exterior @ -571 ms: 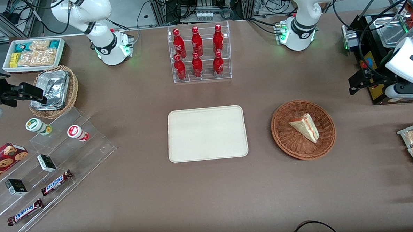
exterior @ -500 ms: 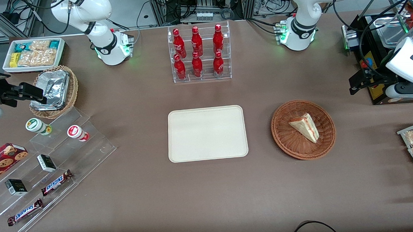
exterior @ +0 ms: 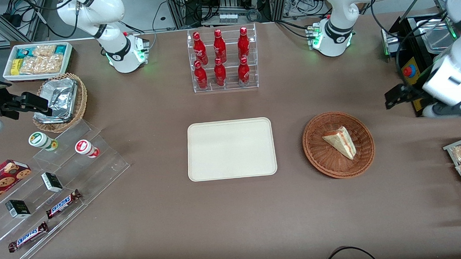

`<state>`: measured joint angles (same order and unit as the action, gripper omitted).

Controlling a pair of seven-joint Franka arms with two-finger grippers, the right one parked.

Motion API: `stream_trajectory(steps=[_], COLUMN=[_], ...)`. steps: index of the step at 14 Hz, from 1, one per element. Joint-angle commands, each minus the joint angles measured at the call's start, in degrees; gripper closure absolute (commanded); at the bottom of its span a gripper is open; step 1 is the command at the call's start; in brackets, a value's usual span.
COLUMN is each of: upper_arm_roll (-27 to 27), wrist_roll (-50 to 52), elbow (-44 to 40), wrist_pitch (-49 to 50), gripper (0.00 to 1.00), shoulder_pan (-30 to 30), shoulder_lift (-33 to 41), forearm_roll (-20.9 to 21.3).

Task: Place sandwich from basket to tray
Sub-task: 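Move the left gripper down over the wrapped sandwich in the wicker basket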

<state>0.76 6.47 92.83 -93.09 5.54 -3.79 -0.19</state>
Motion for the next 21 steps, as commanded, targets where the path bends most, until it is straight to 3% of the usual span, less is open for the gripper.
stream_trajectory(steps=[1, 6, 9, 13, 20, 21], upper_arm_roll=[0.4, -0.6, -0.8, -0.7, -0.7, -0.7], wrist_roll=[7.1, 36.1, 46.0, 48.1, 48.9, 49.2], elbow=[8.8, 24.1, 32.3, 36.4, 36.5, 36.3], wrist_pitch=[-8.9, -27.7, -37.0, -40.6, -46.8, -47.4], gripper=[0.00, 0.00, 0.00, 0.00, 0.01, 0.30], shoulder_pan=[1.3, 3.9, 5.1, 5.2, 5.1, 5.1], shoulder_lift=[0.1, 0.7, 0.3, -2.3, -9.2, -10.2], forearm_roll=[0.4, 0.1, 0.1, 0.1, 0.0, 0.0])
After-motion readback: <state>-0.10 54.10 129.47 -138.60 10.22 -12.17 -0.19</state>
